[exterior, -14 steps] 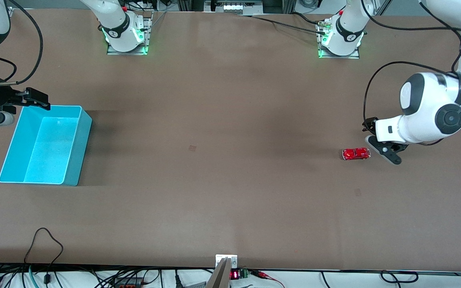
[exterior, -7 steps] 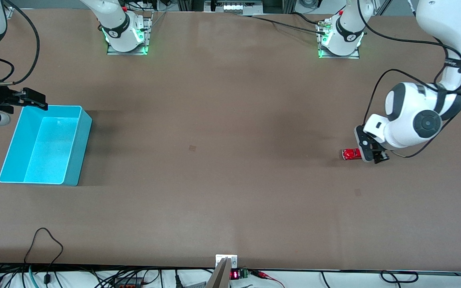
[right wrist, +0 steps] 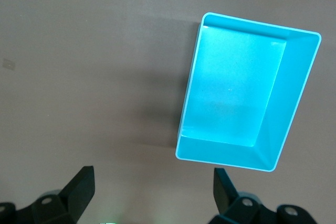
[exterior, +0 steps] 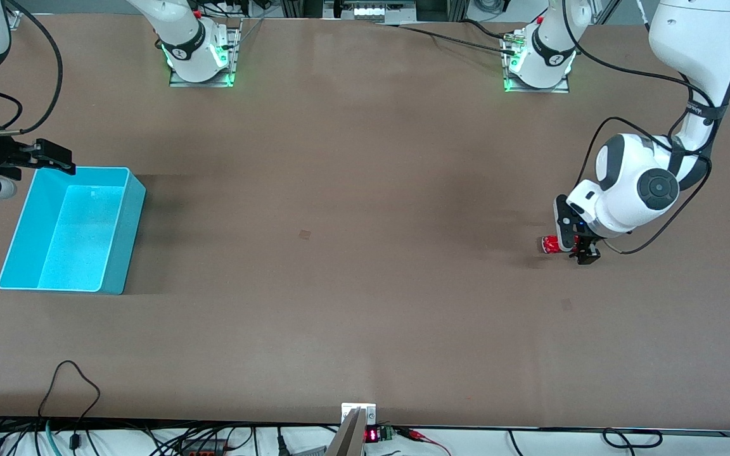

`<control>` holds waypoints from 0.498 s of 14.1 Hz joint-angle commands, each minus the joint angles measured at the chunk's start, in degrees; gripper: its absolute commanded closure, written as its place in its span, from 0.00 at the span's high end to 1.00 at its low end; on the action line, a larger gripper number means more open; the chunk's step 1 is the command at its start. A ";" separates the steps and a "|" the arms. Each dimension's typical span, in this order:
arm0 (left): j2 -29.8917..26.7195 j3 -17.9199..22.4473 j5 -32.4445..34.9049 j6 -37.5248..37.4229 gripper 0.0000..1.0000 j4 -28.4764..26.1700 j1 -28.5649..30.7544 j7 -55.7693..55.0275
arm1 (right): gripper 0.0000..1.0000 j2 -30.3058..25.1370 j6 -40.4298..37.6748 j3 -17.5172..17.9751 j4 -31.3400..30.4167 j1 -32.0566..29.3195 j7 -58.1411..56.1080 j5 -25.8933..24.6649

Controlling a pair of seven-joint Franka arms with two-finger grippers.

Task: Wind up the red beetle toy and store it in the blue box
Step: 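Lower the open left gripper over the red car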

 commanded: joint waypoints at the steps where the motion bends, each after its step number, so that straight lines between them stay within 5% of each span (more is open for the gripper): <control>1: 0.88 -0.61 0.83 4.88 1.00 -1.75 2.30 1.91 | 1.00 -0.27 0.15 0.34 0.23 -0.45 0.32 0.21; 7: 1.77 -0.61 0.83 6.73 1.00 -2.98 2.57 2.00 | 1.00 -0.27 0.15 0.34 0.23 -0.45 0.32 0.21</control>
